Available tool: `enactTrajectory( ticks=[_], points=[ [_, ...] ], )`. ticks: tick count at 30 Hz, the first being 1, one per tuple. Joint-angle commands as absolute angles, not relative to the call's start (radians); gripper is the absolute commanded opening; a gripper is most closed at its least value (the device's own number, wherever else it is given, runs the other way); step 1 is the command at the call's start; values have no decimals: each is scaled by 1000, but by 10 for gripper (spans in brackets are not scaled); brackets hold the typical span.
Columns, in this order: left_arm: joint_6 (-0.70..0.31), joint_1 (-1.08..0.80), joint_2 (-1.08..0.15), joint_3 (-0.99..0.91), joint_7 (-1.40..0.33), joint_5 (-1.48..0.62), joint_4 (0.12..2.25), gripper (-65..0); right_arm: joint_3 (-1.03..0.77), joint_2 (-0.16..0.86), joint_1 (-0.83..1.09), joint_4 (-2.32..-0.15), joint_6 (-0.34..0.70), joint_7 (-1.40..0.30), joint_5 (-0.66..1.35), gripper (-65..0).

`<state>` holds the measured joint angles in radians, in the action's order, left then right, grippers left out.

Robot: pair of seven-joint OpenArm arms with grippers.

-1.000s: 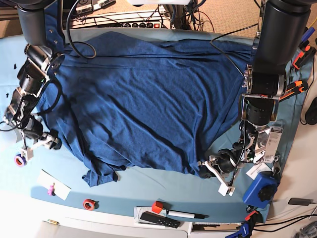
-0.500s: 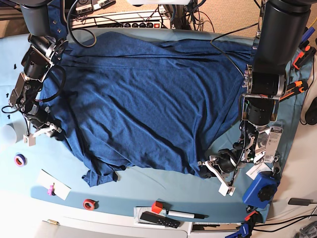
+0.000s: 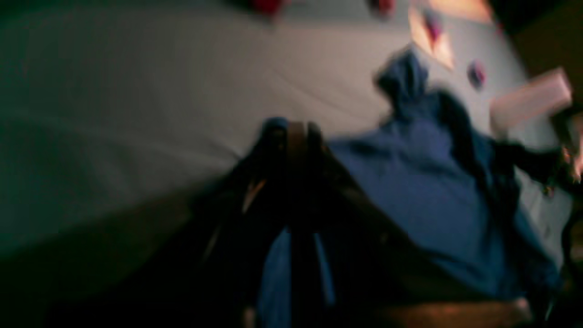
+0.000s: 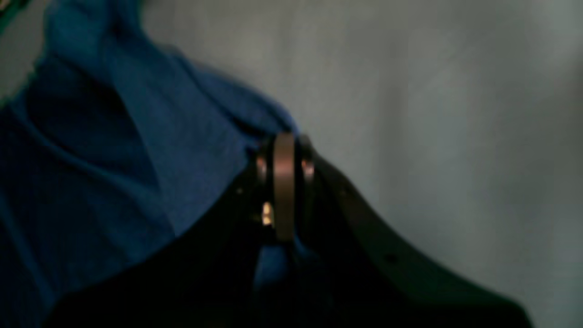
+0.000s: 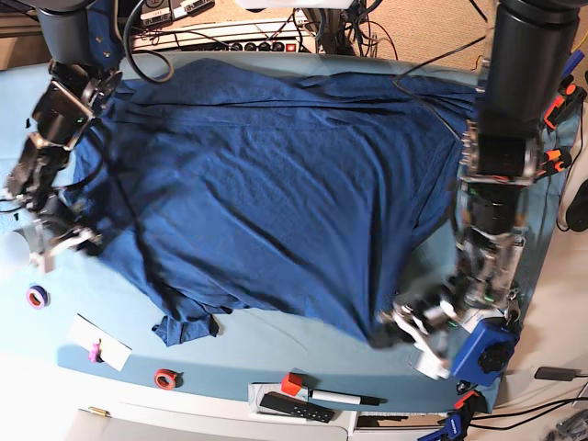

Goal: Layout the t-shirt on the table in an organized manner, then fold the t-shirt properly
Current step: 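Lift the hem with both grippers and fold it toward the collar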

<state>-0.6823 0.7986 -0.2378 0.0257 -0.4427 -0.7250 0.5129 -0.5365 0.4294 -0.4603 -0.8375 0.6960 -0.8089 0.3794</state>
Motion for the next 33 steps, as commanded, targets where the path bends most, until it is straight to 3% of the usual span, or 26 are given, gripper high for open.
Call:
enactTrajectory(
  ticks=[1, 16, 20, 33],
  points=[
    [-698, 840, -256, 23, -449, -781, 547, -650, -538, 448, -490, -875, 698, -795, 402, -650],
    [-698, 840, -381, 23, -1089, -1484, 585, -650, -538, 446, -444, -929, 698, -883, 524, -650],
    [-698, 842, -389, 23, -1298, -1484, 586, -650, -538, 446, -408, -929, 698, -886, 535, -650],
    [-698, 842, -502, 23, -1282, -1484, 586, -650, -538, 488, -360, -929, 698, -898, 535, -650]
  ],
)
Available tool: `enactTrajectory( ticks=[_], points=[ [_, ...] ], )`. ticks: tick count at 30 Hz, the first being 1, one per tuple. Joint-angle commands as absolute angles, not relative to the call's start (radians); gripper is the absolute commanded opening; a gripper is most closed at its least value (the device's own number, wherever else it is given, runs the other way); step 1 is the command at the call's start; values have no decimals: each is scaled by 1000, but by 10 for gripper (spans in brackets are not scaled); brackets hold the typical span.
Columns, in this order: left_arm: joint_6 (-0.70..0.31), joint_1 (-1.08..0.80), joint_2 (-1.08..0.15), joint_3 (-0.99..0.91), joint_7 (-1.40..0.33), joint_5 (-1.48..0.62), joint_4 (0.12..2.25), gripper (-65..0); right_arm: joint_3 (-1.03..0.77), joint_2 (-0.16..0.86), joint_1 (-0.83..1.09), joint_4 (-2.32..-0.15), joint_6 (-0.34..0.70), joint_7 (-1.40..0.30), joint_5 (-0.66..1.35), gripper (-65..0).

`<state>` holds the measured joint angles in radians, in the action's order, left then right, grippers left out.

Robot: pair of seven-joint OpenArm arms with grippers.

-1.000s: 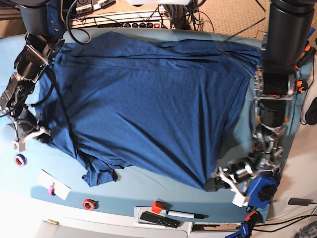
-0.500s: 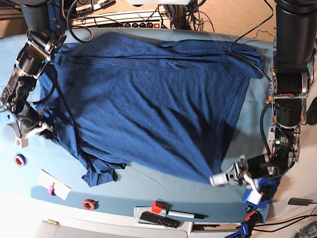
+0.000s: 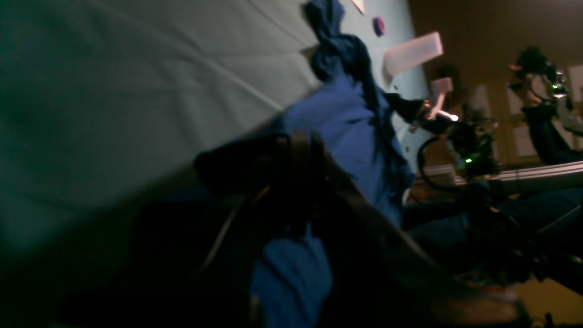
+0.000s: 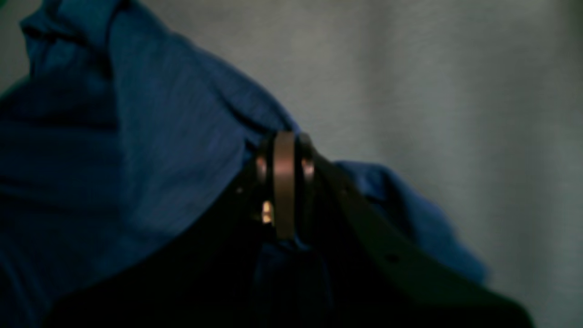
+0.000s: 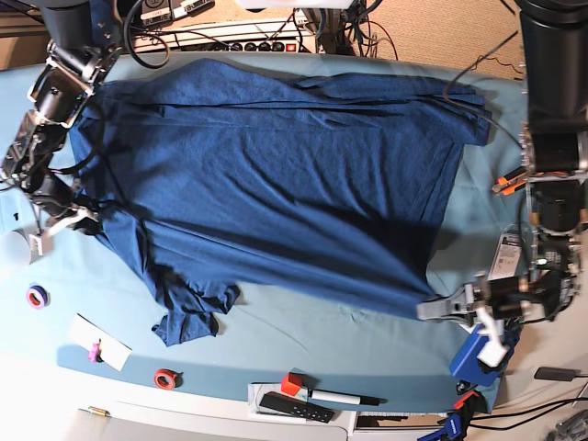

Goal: Layout the t-shirt on the table in an organized manner, then fold the t-shirt properly
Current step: 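Lift the hem with both grippers and fold it toward the collar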

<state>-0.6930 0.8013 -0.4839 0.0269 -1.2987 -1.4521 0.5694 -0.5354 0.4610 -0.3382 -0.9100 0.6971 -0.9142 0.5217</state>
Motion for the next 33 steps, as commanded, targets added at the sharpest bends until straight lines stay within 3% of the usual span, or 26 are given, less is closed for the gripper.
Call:
enactTrajectory(
  ticks=[1, 14, 26, 33],
  points=[
    [-698, 842, -514, 23, -1282, -1484, 586, -650, -538, 494, -360, -929, 698, -903, 536, -650],
    [-698, 842, -616, 23, -1348, -1484, 586, -650, -620, 502, -339, -929, 698, -1157, 863, -650],
    [-698, 756, -621, 23, -1396, -1484, 588, -650, -632, 516, -210, -930, 698, -1179, 951, -650],
    [-692, 695, -628, 23, -1396, -1484, 588, -650, -788, 532, -211, -930, 698, -1229, 1022, -650]
  ],
)
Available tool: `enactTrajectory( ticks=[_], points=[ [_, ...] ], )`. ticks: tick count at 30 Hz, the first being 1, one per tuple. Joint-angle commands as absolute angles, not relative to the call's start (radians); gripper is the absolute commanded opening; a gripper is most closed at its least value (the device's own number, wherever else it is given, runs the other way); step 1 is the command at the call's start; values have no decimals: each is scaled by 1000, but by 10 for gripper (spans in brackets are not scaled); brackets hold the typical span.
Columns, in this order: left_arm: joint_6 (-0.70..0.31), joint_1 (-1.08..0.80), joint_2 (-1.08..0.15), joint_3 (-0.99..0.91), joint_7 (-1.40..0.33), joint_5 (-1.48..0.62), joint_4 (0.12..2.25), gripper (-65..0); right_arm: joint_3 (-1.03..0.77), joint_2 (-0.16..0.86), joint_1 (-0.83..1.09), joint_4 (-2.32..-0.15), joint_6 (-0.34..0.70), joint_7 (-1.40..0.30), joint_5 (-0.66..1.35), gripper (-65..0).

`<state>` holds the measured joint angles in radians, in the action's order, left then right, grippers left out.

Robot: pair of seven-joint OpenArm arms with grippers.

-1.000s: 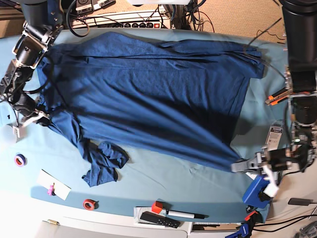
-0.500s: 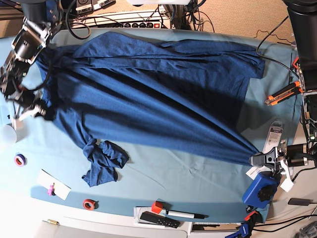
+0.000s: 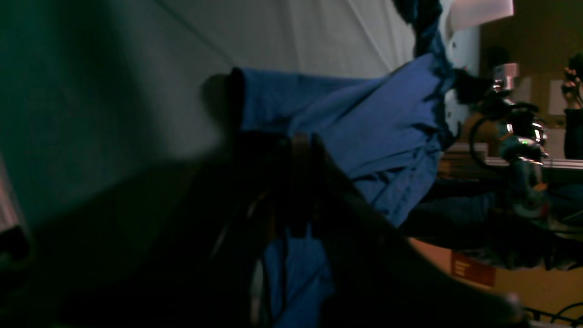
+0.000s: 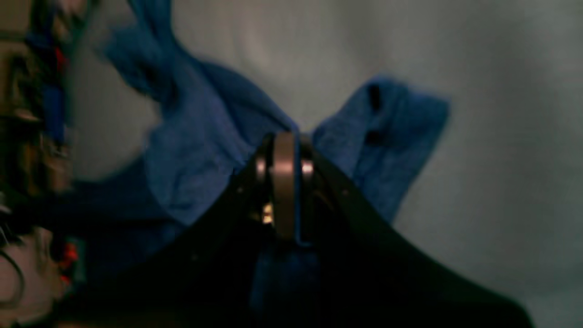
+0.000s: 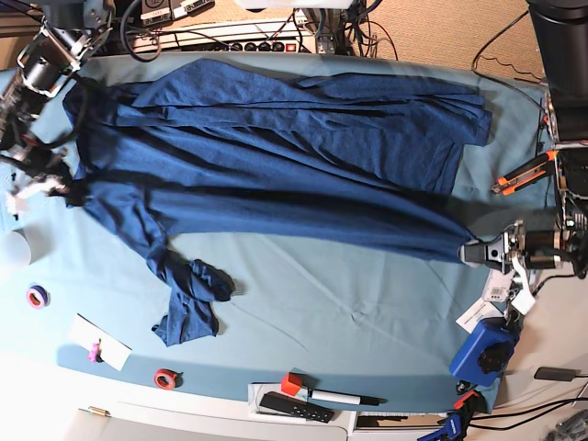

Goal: Layout the t-shirt on the table in an organized manner, then fold the t-shirt properly
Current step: 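Lift the hem with both grippers and fold it toward the collar, then release the folded hem and withdraw both grippers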

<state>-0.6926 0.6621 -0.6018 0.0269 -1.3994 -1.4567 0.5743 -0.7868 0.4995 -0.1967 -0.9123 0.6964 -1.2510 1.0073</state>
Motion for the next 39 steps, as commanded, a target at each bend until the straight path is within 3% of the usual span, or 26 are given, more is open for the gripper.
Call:
enactTrajectory(
  ticks=[1, 5, 22, 39],
  points=[
    [-688, 692, -630, 23, -1396, -1484, 588, -650, -818, 532, -211, -930, 698, -1261, 1047, -650],
    [-670, 675, -638, 23, -1396, -1484, 590, -650, -908, 532, -208, -929, 698, -1396, 1158, -650],
    [-648, 538, -645, 23, -1396, -1484, 627, -650, -918, 532, -84, -929, 698, -1396, 1272, -650],
    [-670, 315, -646, 23, -1396, -1484, 1055, -650, -918, 532, -22, -929, 698, -1396, 1327, -650]
  ],
)
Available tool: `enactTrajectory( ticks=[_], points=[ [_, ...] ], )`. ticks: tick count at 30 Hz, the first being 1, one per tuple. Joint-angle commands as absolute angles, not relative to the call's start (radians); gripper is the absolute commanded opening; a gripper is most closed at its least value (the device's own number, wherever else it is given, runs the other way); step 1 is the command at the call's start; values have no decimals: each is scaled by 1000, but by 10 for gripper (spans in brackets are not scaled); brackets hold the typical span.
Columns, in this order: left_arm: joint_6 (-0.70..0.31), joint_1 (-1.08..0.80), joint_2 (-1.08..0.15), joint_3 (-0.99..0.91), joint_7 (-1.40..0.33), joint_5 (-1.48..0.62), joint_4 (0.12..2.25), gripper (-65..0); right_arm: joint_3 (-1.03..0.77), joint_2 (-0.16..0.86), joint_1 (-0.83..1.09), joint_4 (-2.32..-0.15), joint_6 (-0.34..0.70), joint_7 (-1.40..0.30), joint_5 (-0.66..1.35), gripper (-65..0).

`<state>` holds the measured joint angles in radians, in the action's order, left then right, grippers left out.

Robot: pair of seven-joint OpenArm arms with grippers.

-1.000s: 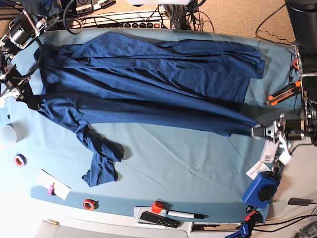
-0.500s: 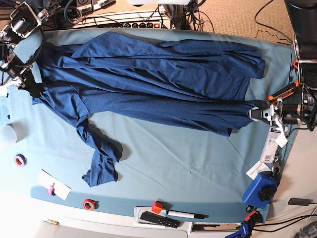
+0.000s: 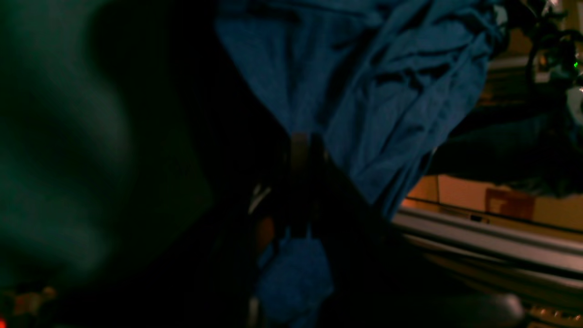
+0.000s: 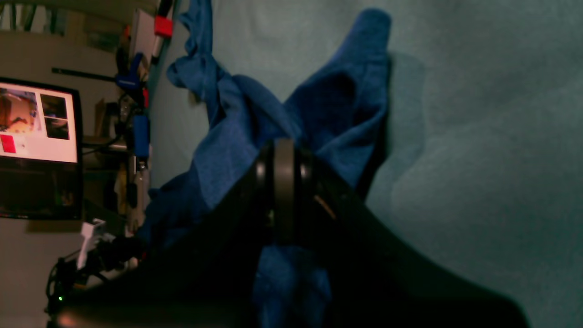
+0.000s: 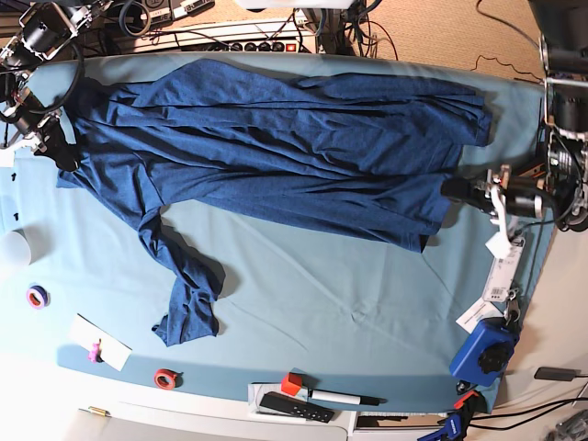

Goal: Layout the t-shirt on the table in an organized manner, then fold the t-shirt properly
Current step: 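Release the folded hem and withdraw both grippers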

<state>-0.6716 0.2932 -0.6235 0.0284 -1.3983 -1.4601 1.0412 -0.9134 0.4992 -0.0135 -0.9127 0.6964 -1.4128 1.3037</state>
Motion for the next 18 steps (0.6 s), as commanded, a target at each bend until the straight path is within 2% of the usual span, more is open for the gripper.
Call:
enactTrajectory(
  ticks=[1, 5, 6, 8, 9, 10, 18],
  points=[
    [-691, 312, -646, 23, -1396, -1484, 1057, -650, -918, 532, -22, -929, 698, -1396, 1327, -650],
    [-698, 308, -646, 23, -1396, -1484, 1057, -650, -917, 532, -22, -929, 698, -1396, 1312, -650],
    [-698, 308, -647, 23, -1396, -1484, 1057, -594, -917, 532, -22, -929, 698, -1396, 1312, -622],
    [-698, 311, -651, 23, -1396, -1484, 1057, -407, -917, 532, -22, -929, 698, -1396, 1312, -467],
    [-698, 316, -655, 23, -1396, -1484, 1057, -350, -917, 532, -22, -929, 698, -1396, 1312, -413],
    [-698, 321, -664, 23, -1396, -1484, 1057, -331, -917, 533, -23, -929, 698, -1396, 1313, -388],
    [-698, 513, -788, 21, -1396, -1484, 1057, -332, -918, 607, -58, -929, 698, -1396, 1320, -387]
  ],
)
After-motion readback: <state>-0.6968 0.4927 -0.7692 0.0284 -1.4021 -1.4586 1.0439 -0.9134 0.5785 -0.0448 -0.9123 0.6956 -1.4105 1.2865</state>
